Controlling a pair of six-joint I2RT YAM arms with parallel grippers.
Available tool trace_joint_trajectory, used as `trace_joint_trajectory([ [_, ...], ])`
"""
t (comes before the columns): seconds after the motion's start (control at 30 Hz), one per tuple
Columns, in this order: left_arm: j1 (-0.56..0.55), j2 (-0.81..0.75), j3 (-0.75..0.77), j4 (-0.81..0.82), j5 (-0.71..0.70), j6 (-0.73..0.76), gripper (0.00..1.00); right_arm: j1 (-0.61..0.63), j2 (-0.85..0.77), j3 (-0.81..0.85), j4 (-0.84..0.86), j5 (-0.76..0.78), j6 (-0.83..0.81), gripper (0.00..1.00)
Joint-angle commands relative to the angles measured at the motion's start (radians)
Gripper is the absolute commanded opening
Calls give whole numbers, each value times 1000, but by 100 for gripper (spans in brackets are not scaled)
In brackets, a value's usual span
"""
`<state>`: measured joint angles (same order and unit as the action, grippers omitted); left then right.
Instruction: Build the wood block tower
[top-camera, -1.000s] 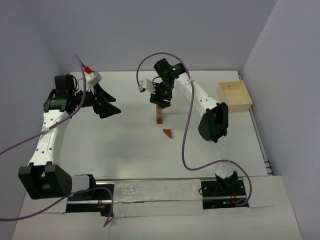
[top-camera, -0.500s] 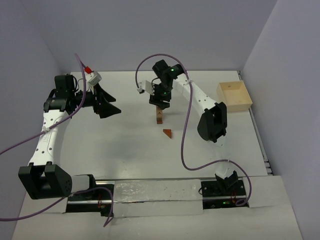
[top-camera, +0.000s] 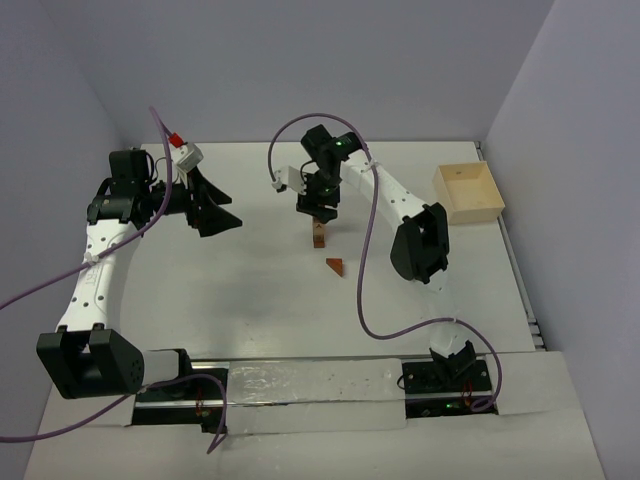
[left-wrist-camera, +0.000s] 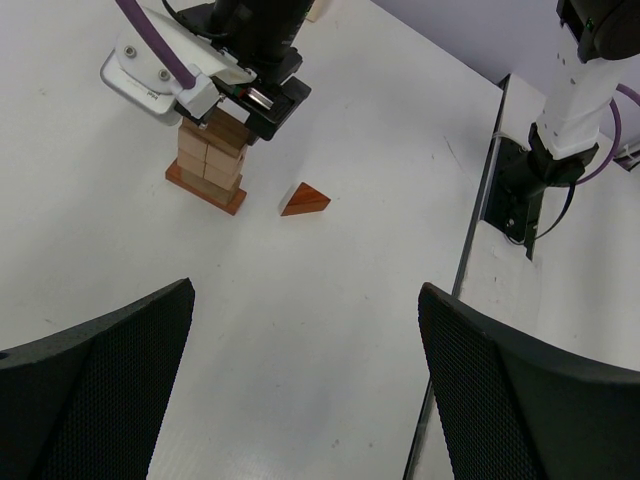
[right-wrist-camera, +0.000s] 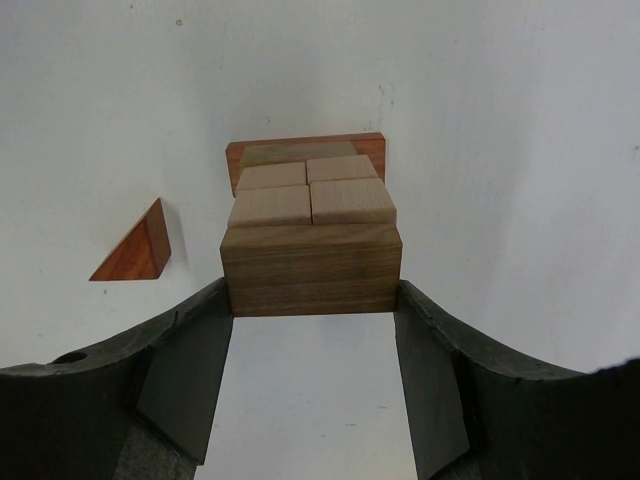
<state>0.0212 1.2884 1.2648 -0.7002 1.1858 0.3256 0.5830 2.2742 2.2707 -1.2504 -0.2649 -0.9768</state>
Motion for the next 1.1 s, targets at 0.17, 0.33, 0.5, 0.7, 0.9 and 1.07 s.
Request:
trace_joint_trajectory([
  [0.17, -1, -24, 39, -12, 31, 20, 99, 11, 5, 21, -5, 12, 1, 60],
  [0.33, -1, -20, 41, -13, 32, 23, 99, 11, 7, 19, -1, 14, 1, 62],
  [0.5, -1, -21, 41, -12, 35, 22, 99, 13, 7, 24, -4, 19, -1, 64],
  [0.7, -1, -21, 43, -16, 34, 26, 99, 14, 3, 23, -1, 26, -2, 68],
  [0.9, -1, -21, 40, -12, 37, 23, 99, 15, -3, 27, -2, 28, -3, 69],
  [1.07, -1, -20, 41, -13, 38, 26, 99, 16, -1, 27, -1, 30, -3, 70],
])
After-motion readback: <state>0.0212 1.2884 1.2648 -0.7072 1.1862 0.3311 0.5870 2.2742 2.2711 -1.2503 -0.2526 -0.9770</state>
